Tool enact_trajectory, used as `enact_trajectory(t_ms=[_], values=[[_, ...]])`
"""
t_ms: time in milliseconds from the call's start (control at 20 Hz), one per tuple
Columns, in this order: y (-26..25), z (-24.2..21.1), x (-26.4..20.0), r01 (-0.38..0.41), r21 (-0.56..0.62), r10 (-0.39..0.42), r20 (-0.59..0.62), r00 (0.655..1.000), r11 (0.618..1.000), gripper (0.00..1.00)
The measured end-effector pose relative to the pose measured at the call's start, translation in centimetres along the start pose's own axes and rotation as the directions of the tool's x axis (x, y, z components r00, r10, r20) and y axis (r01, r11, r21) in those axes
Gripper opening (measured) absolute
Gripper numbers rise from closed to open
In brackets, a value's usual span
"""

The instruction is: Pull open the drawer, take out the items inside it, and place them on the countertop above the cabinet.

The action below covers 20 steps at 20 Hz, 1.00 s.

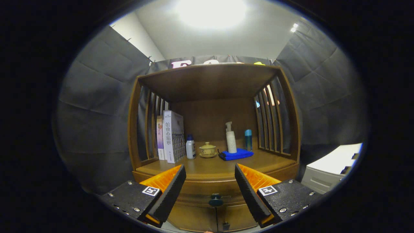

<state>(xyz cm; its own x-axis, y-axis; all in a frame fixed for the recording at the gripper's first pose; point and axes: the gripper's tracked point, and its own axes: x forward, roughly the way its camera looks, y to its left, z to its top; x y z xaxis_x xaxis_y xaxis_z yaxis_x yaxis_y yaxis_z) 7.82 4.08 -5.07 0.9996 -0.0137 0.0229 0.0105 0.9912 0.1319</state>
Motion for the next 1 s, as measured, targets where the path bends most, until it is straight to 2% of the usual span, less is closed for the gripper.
enact_trajectory(t_ms=[300, 600, 800, 850, 1000], values=[[-1.8, -6.1, 3.9, 0.058, 0.01, -0.056, -0.145, 0.988, 0.998, 0.95], [-2.7, -12.0, 5.9, 0.066, -0.022, -0.069, -0.271, 0.96, 0.998, 0.93], [-3.1, -13.9, 6.2, 0.072, -0.034, -0.079, -0.307, 0.949, 0.997, 0.81], [-2.9, -14.2, 6.4, 0.067, -0.029, -0.073, -0.311, 0.948, 0.997, 0.74], [-2.3, -15.1, 6.5, 0.055, -0.035, -0.063, -0.336, 0.94, 0.998, 0.62]])
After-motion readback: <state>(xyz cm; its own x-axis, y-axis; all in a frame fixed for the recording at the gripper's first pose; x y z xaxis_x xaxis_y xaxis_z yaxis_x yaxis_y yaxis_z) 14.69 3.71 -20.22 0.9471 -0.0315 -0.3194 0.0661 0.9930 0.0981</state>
